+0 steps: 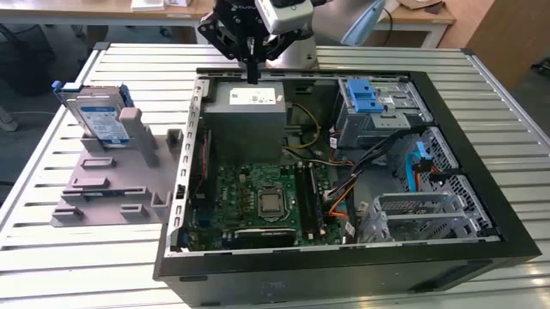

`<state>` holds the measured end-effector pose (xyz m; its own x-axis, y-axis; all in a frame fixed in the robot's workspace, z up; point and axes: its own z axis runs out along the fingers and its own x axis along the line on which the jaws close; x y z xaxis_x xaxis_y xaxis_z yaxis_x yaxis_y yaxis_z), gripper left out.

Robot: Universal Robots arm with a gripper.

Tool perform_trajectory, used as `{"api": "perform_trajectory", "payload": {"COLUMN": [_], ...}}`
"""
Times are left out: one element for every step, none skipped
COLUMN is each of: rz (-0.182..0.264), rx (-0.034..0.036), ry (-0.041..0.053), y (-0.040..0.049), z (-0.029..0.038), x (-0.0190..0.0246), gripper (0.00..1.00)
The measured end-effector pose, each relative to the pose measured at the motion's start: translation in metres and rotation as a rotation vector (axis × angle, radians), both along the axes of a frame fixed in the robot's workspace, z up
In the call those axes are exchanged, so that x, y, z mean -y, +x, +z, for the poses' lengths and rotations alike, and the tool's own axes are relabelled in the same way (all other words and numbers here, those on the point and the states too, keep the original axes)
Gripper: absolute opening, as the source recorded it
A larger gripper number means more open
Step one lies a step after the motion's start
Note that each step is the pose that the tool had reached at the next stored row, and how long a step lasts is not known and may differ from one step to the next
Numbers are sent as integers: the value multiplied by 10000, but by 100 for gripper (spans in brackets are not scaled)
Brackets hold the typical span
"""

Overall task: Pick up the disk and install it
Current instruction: 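Reach for the disk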

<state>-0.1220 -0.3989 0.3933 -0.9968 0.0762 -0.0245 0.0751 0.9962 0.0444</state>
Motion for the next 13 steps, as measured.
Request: {"api": "perform_trajectory", "payload": {"rz": [0,0,0,0,0,-1,0,0,0,0,0,0,0], "rx": [0,0,0,0,0,0,0,0,0,0,0,0,0], "ry": [0,0,1,0,0,0,0,-1,0,0,0,0,0], "y": [0,0,-18,-20,-21,-23,-25,-27,-28,-30,-32,-34,-36], "z": [0,0,-1,-1,-1,-1,-1,0,-1,-1,-1,-1,-1], "x": [0,0,0,0,0,0,0,0,0,0,0,0,0], "gripper": [11,11,11,11,11,11,11,11,11,11,11,11,11]}}
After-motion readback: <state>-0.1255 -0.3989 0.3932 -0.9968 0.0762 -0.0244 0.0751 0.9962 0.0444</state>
